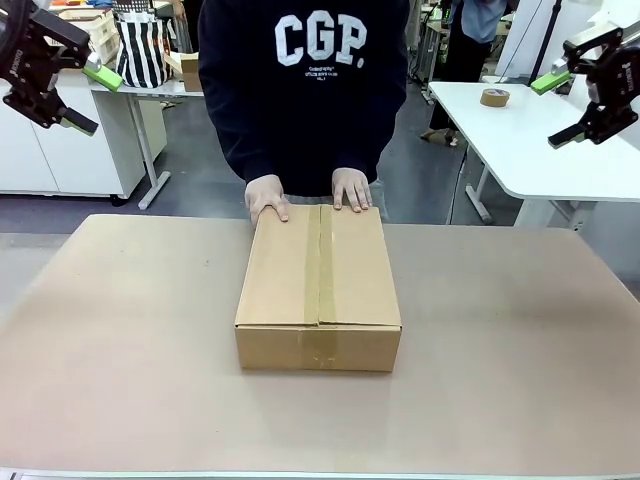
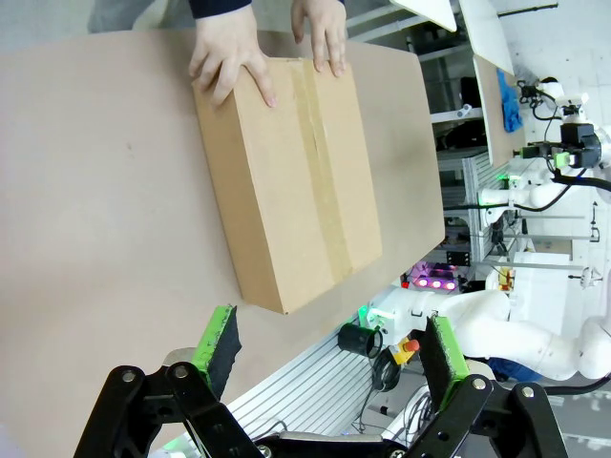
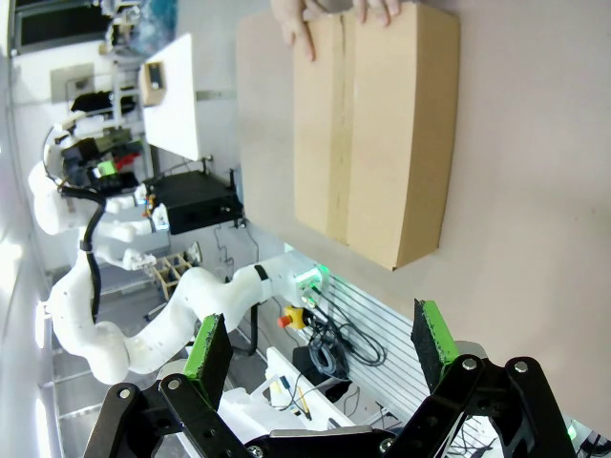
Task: Pack the gift set into the box.
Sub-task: Press and hold the closed box until the human finishes sealing it.
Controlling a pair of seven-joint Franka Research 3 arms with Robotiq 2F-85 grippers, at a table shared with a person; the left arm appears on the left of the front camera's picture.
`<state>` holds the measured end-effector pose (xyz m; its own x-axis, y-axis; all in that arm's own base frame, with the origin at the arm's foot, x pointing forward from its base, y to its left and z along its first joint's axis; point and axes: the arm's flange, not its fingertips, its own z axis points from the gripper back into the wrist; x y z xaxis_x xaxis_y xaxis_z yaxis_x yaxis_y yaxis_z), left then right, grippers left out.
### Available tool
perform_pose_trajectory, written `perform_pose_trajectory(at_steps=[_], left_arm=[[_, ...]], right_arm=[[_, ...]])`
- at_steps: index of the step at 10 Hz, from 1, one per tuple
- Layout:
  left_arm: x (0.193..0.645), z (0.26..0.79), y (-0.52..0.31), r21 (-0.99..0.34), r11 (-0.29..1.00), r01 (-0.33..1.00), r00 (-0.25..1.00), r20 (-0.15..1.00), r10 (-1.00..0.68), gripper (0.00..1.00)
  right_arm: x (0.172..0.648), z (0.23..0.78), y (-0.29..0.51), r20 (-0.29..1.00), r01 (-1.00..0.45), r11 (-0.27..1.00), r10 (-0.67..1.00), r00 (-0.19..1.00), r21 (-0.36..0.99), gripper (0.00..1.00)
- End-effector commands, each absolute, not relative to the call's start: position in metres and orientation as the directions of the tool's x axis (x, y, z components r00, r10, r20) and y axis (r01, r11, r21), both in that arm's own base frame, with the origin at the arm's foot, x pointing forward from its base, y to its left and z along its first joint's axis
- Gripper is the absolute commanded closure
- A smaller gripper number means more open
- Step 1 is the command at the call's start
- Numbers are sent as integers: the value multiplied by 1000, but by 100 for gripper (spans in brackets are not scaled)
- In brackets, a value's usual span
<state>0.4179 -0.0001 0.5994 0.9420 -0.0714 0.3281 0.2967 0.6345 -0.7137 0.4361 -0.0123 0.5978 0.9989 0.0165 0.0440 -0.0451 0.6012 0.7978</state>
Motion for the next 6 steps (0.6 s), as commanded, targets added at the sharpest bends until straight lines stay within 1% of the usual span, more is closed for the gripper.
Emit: perform_pose_trajectory(at_steps=[1, 6], left_arm=[[416, 599, -1, -716, 631, 298, 942, 329, -72, 0], [416, 599, -1, -716, 631, 298, 942, 329, -72, 0]], right_arm=[[436, 602, -12, 26, -30, 612, 15, 1000, 790, 0], [436, 602, -12, 26, -30, 612, 15, 1000, 790, 0]])
